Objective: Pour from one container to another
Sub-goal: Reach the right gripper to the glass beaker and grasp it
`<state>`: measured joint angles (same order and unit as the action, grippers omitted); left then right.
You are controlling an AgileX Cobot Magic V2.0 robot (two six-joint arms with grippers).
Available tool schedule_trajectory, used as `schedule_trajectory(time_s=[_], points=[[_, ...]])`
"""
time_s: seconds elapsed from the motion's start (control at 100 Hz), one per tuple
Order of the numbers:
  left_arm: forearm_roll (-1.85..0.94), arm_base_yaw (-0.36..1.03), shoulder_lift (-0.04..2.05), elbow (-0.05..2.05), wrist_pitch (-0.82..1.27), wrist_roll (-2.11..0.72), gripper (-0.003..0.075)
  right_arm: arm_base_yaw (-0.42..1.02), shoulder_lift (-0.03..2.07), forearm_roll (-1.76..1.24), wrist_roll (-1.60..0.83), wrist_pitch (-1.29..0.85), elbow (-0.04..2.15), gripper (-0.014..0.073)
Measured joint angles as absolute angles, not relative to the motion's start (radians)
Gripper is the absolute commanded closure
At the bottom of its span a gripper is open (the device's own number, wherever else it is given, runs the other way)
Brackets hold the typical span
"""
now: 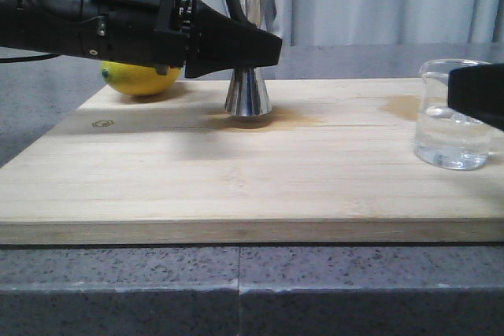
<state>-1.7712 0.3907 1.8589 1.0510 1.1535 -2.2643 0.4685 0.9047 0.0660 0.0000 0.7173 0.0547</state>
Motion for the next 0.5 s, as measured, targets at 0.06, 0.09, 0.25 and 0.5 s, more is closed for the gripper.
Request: schedule_trajectory(time_s=[0.06,0.09,0.25,0.5], points=[[-1.771,0.391,1.859,1.051,1.154,-2.264,0.0638,0.469,0.966,0.068,0.000,0.779,0.055,0.0043],[-1.771,0.391,1.859,1.051,1.154,-2.264,0.0638,0.469,0.991,0.067,0.000,0.804,0.055,0.0043],[-1.771,0.391,1.859,1.051,1.154,-2.264,0.0638,0.469,1.123,0.067,0.000,0.926,0.055,0.0043],[-1.771,0.391,1.859,1.051,1.154,-2.264,0.0638,0.469,1.261,0.067,0.000,1.019,0.055,0.0045]])
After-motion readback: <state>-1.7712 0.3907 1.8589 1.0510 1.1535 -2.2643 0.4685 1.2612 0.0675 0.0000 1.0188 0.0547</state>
